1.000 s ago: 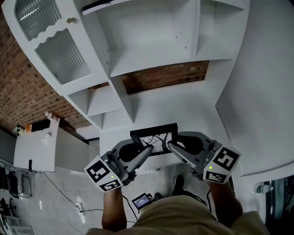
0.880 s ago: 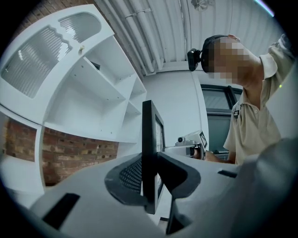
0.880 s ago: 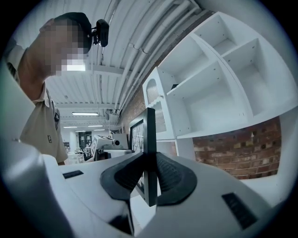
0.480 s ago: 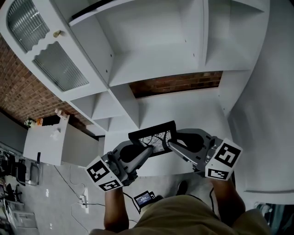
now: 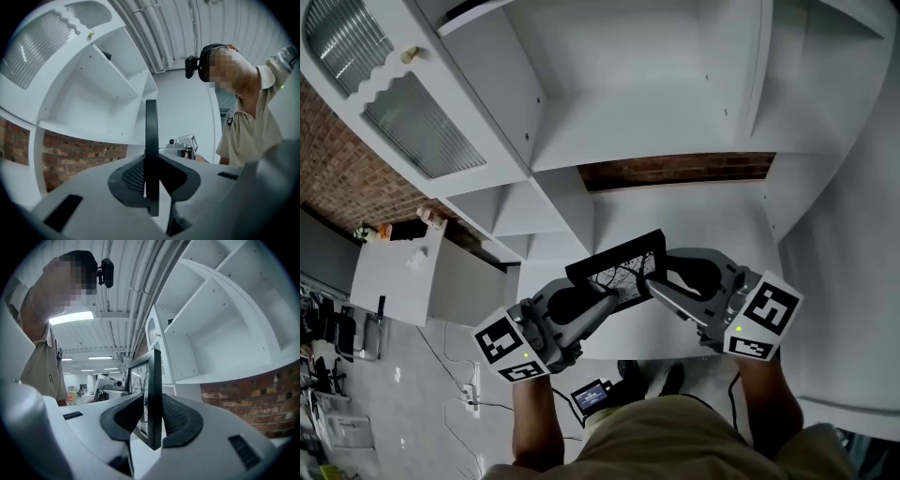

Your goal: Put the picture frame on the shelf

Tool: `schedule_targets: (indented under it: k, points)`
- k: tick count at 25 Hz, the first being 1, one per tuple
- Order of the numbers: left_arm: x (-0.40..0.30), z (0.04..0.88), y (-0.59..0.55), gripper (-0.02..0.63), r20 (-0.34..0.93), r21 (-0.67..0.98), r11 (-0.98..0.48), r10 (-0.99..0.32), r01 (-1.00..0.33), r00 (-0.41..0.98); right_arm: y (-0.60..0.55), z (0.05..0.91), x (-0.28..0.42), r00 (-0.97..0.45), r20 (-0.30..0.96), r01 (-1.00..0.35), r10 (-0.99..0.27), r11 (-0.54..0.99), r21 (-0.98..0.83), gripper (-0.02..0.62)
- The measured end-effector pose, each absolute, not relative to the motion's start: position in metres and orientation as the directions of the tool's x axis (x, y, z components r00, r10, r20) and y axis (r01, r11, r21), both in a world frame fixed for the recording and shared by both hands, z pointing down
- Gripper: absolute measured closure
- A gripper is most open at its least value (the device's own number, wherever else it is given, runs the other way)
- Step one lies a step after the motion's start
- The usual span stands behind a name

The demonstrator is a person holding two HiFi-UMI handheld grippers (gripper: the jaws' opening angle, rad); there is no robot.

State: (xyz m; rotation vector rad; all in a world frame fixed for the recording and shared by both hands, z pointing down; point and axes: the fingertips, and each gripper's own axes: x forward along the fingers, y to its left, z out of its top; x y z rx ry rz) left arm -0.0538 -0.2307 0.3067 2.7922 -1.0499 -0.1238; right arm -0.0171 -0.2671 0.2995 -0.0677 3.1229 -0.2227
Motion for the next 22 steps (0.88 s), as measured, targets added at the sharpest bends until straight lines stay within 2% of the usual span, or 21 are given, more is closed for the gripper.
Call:
schedule_targets:
  k: [4,7,13,22]
  points:
    - [-0.088,0.309,-0.251,0.554,-0.053,0.191,-0.788,-0.603,-0.585,0.796,-0.289,0.303,-0.056,-0.994,0.033,-0.104,-0.101,0.986,-0.127,0.480]
    - [-0.097,0.304,-0.260,0.555,-0.079,0.192,-0.807,-0.580,-0.558,0.811,-0.296,0.300,-0.061,-0.986,0.054,-0.165,-0.160,0.980,-0.115,0.477]
    - [-0.111,0.302,-0.274,0.554,-0.118,0.154,-0.795,-0.605,-0.587,0.788,-0.296,0.296,-0.064,-0.961,0.040,-0.275,-0.273,0.955,-0.112,0.509]
    - [-0.173,0.299,-0.309,0.507,-0.156,0.062,-0.752,-0.657,-0.656,0.738,-0.324,0.290,-0.119,-0.931,0.039,-0.365,-0.363,0.927,-0.087,0.515]
